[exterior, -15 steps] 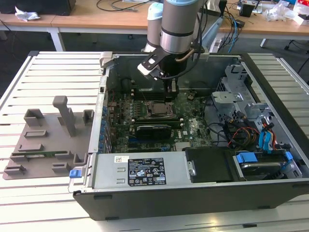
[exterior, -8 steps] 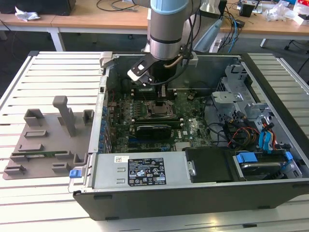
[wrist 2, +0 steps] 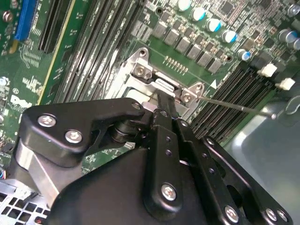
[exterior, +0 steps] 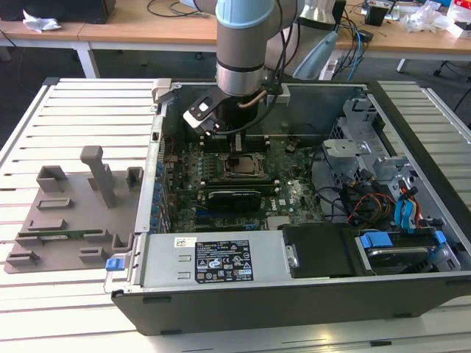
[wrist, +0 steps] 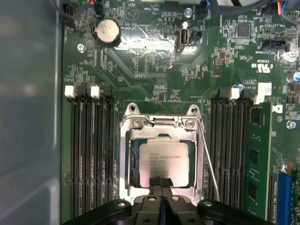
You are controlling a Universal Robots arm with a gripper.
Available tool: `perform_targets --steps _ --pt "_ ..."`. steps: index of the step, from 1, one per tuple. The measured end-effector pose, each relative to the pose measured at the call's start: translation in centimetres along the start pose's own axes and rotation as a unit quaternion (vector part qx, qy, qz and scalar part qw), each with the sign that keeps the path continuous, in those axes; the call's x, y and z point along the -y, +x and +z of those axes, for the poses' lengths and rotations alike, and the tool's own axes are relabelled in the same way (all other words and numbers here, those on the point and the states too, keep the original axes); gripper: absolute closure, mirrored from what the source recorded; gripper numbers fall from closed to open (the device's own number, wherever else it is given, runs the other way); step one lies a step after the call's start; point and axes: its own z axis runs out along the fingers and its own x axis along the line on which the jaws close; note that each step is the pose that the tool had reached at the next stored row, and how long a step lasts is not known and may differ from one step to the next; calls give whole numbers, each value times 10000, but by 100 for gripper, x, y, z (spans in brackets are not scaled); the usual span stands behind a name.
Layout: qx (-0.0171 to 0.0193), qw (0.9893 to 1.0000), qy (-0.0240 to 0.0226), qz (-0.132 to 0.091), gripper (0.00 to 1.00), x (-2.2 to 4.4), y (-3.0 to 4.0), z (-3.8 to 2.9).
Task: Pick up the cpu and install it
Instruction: 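Close the cpu cover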
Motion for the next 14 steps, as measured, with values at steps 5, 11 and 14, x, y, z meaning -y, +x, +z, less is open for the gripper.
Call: perform_targets --steps 5,11,14 --pt "0 10000 0 -1 89 17 1 16" --pt "-1 10000 -1 -1 89 -62 1 23" --pt "-2 10000 8 0 89 -112 0 -13"
